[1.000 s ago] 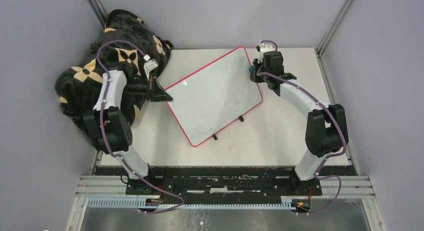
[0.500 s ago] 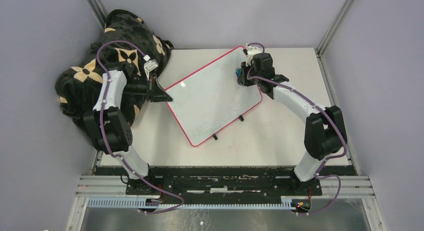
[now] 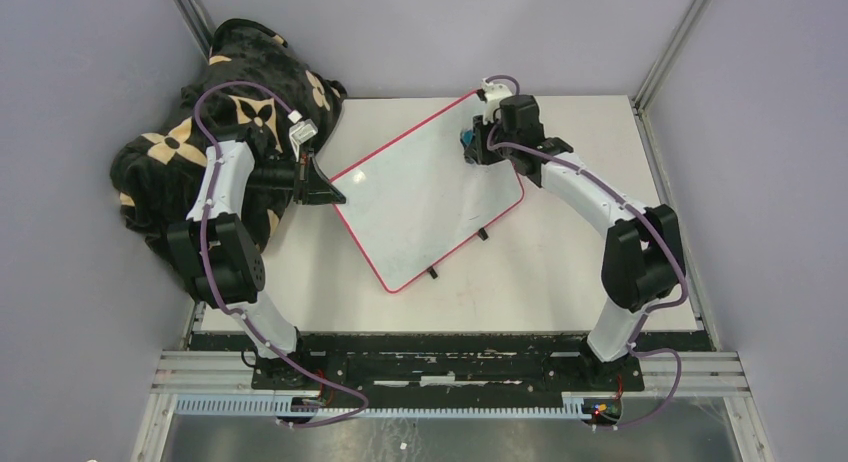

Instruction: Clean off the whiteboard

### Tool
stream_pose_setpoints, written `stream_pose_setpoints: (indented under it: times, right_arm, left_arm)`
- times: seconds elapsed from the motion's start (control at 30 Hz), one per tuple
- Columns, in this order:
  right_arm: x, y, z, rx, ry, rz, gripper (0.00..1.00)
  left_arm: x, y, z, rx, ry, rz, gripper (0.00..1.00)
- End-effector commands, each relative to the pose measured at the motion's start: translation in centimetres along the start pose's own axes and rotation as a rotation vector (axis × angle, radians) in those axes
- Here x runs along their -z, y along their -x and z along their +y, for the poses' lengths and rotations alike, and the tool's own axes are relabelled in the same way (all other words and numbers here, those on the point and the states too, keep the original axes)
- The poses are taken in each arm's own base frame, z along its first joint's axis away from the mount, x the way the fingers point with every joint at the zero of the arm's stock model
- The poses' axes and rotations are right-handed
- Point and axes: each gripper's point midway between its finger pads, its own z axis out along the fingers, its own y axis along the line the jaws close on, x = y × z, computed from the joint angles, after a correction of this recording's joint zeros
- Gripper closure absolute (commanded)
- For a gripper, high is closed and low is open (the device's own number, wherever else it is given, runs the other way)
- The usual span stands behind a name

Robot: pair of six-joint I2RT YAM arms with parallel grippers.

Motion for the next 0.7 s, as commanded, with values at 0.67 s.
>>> stream_pose_setpoints:
  times: [0.67]
  right_arm:
    - [0.7, -0.1, -1.1, -0.018, -0.005, -0.043, 0.99]
  left_arm:
    - [0.0, -0.5, 0.7, -0.223, 0.038, 0.072, 0.97]
